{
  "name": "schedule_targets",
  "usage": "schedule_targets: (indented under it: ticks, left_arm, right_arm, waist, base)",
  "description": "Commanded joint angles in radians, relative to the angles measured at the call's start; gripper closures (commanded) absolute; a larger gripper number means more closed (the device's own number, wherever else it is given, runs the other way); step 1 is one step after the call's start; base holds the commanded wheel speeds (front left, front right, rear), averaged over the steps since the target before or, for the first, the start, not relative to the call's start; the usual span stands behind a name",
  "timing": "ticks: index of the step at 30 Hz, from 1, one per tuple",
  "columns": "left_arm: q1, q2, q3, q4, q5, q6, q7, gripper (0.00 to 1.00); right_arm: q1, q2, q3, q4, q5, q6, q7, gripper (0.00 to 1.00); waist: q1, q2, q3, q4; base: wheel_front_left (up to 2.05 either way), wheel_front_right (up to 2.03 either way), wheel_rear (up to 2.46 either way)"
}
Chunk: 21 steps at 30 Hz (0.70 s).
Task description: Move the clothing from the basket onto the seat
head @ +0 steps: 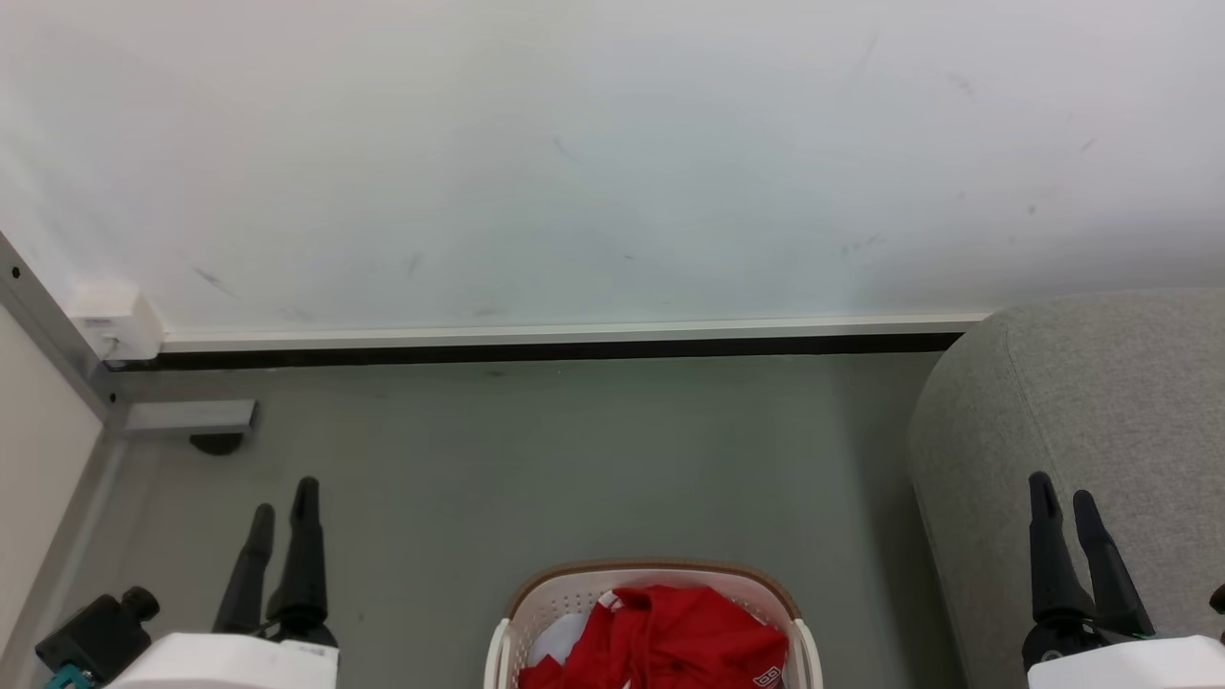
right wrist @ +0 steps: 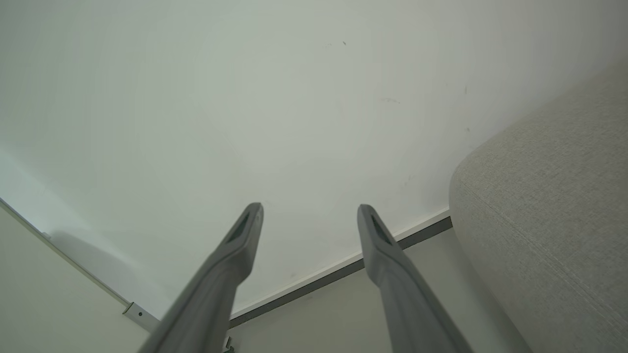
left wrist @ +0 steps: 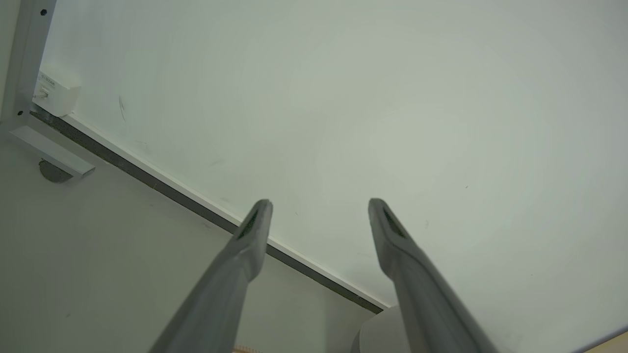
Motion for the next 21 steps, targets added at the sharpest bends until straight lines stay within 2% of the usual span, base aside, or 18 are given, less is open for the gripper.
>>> schedule_targets:
  ticks: [1, 9, 21]
  left_arm:
    - [0.002, 0.012, -0.002, -0.018, 0.057, 0.003, -0.014, 0.0]
    - [0.01, 0.02, -0.012, -0.009, 0.16, -0.003, -0.04, 0.0]
    - [0.017, 0.025, -0.02, -0.014, 0.282, -0.005, -0.069, 0.0]
  right_arm:
    - [-0.015, 0.002, -0.006, -0.004, -0.075, 0.0, -0.008, 0.0]
    - [-0.017, 0.01, -0.018, 0.012, -0.215, 0.0, -0.022, 0.0]
    - [-0.023, 0.022, -0.021, 0.02, -0.357, 0.0, -0.038, 0.0]
  waist:
    - [0.0, 0.0, 0.001, -0.002]
    - [0.0, 0.0, 0.003, -0.006]
    - [0.0, 0.0, 0.001, -0.016]
  base:
    - [0.0, 0.0, 0.0]
    - [0.0, 0.0, 0.0]
    - [0.0, 0.0, 0.0]
